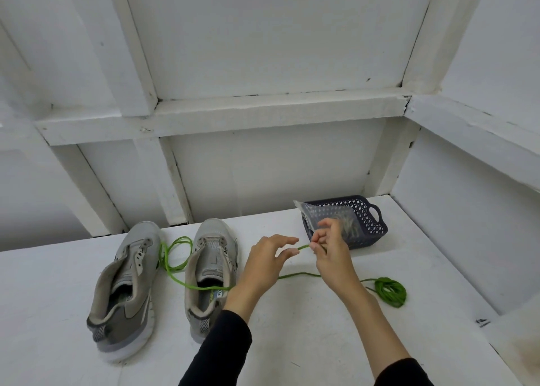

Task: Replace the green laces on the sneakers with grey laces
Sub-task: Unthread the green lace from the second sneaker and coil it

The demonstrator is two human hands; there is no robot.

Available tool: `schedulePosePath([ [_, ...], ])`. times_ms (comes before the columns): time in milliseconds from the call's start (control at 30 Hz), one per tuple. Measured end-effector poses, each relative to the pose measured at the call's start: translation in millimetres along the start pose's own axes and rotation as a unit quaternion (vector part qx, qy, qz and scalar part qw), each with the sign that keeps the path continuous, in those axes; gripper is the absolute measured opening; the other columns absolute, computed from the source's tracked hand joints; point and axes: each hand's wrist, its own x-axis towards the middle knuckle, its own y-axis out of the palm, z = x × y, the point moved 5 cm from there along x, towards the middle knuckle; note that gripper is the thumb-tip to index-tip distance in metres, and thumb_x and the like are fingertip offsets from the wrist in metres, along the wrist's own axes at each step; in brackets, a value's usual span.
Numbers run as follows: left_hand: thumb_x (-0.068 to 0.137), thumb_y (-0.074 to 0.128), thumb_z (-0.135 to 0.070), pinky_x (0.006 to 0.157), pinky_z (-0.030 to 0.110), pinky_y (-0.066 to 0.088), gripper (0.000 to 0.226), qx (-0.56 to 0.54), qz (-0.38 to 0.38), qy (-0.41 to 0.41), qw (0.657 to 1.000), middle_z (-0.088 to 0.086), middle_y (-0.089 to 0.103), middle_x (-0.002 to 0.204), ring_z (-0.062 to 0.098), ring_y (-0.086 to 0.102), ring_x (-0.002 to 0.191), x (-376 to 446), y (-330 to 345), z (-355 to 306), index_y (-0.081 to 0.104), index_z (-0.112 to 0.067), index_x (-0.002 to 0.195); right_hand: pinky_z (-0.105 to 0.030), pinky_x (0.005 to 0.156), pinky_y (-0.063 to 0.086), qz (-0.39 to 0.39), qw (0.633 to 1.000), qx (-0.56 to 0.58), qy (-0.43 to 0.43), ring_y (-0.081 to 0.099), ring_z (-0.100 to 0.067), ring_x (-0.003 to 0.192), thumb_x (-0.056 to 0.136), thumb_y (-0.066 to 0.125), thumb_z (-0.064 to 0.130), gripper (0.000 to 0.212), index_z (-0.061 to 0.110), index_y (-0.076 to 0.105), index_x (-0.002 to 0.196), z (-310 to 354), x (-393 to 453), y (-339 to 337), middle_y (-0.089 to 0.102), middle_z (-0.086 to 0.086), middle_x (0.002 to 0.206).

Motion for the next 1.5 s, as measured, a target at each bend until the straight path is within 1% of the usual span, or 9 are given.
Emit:
schedulePosePath([
  [167, 0.100, 0.050, -0.019, 0.088, 0.032, 0.046, 0.025, 0.085, 0.060, 0.053, 0.993, -0.011, 0.072, 0.096, 0.012, 0.060, 0.094, 6, 6, -13, 0.069, -0.022, 0.117, -0.023, 0.076, 0.050, 0.019, 0.999, 0.036, -0.016, 0.054, -0.009, 0.080, 0.090, 0.051, -0.010, 0.042, 0.022, 0.032, 0.108, 1, 1, -1, 0.051, -0.002, 0.091],
  [333, 0.099, 0.046, 0.000, 0.072, 0.020, 0.049, 0.027, -0.325, 0.170, -0.051, 0.929, 0.002, 0.056, 0.081, 0.006, 0.055, 0.064, 10, -3, -24, 0.061, -0.011, 0.079, -0.020, 0.069, 0.044, 0.026, 1.000, -0.008, 0.003, 0.053, -0.004, 0.074, 0.095, 0.058, 0.010, 0.014, 0.023, 0.054, 0.098, -13, 6, -11, 0.058, 0.003, 0.083],
  [533, 0.095, 0.042, -0.004, 0.077, 0.030, 0.060, 0.024, -0.903, -0.008, -0.115, 0.414, 0.014, 0.071, 0.096, 0.023, 0.073, 0.083, 21, -42, -27, 0.062, 0.000, 0.083, -0.028, 0.057, 0.035, 0.135, 0.986, -0.100, -0.015, 0.041, -0.007, 0.055, 0.102, 0.036, 0.043, 0.023, 0.029, 0.049, 0.088, -11, -12, 8, 0.049, 0.006, 0.062],
  [600, 0.101, 0.037, -0.007, 0.099, 0.035, 0.051, 0.028, -0.873, -0.066, -0.108, 0.472, 0.018, 0.071, 0.107, 0.026, 0.069, 0.099, 26, -47, -17, 0.060, -0.003, 0.085, -0.028, 0.057, 0.032, 0.154, 0.982, -0.109, -0.033, 0.037, -0.006, 0.055, 0.102, 0.034, 0.043, 0.024, 0.028, 0.047, 0.087, -7, -21, 18, 0.044, 0.008, 0.062],
  [733, 0.104, 0.041, -0.014, 0.106, 0.035, 0.045, 0.025, -0.480, -0.112, -0.071, 0.867, 0.003, 0.072, 0.107, 0.021, 0.065, 0.112, 24, -53, 1, 0.062, -0.011, 0.091, -0.032, 0.057, 0.028, 0.146, 0.988, -0.012, -0.046, 0.033, -0.011, 0.056, 0.098, 0.041, 0.037, 0.024, 0.031, 0.055, 0.080, 9, -20, 17, 0.038, 0.006, 0.059],
  [800, 0.101, 0.048, -0.013, 0.104, 0.040, 0.046, 0.022, -0.299, -0.076, -0.032, 0.951, -0.004, 0.075, 0.097, 0.016, 0.068, 0.106, 23, -52, 6, 0.067, -0.016, 0.090, -0.029, 0.055, 0.029, 0.127, 0.990, 0.021, -0.063, 0.034, -0.009, 0.055, 0.099, 0.048, 0.029, 0.024, 0.026, 0.060, 0.078, 24, -13, 10, 0.043, 0.006, 0.059],
  [1100, 0.103, 0.033, -0.005, 0.103, 0.032, 0.044, 0.026, -0.493, 0.259, -0.051, 0.829, -0.008, 0.044, 0.056, 0.007, 0.048, 0.054, -11, -32, -46, 0.058, -0.003, 0.097, -0.016, 0.053, 0.034, -0.008, 0.996, 0.089, -0.012, 0.042, 0.000, 0.052, 0.090, 0.065, 0.027, 0.022, 0.012, 0.064, 0.075, 19, 31, -9, 0.053, 0.010, 0.057],
  [1300, 0.098, 0.040, -0.014, 0.083, 0.034, 0.059, 0.017, -0.778, -0.027, -0.090, 0.621, 0.000, 0.065, 0.073, 0.006, 0.063, 0.061, 14, -68, -28, 0.056, -0.009, 0.093, -0.024, 0.059, 0.031, 0.088, 0.993, 0.082, 0.021, 0.038, -0.007, 0.058, 0.097, 0.056, 0.020, 0.025, 0.017, 0.066, 0.074, -6, 3, 16, 0.050, 0.011, 0.058],
  [1500, 0.107, 0.029, -0.017, 0.095, 0.029, 0.050, 0.033, -0.396, -0.092, -0.087, 0.909, 0.009, 0.070, 0.108, 0.023, 0.066, 0.106, 21, -70, 4, 0.058, -0.012, 0.093, -0.015, 0.050, 0.025, 0.184, 0.968, 0.166, -0.025, 0.029, -0.004, 0.051, 0.091, 0.059, 0.024, 0.025, 0.005, 0.067, 0.076, 32, -9, 6, 0.035, 0.007, 0.054],
])
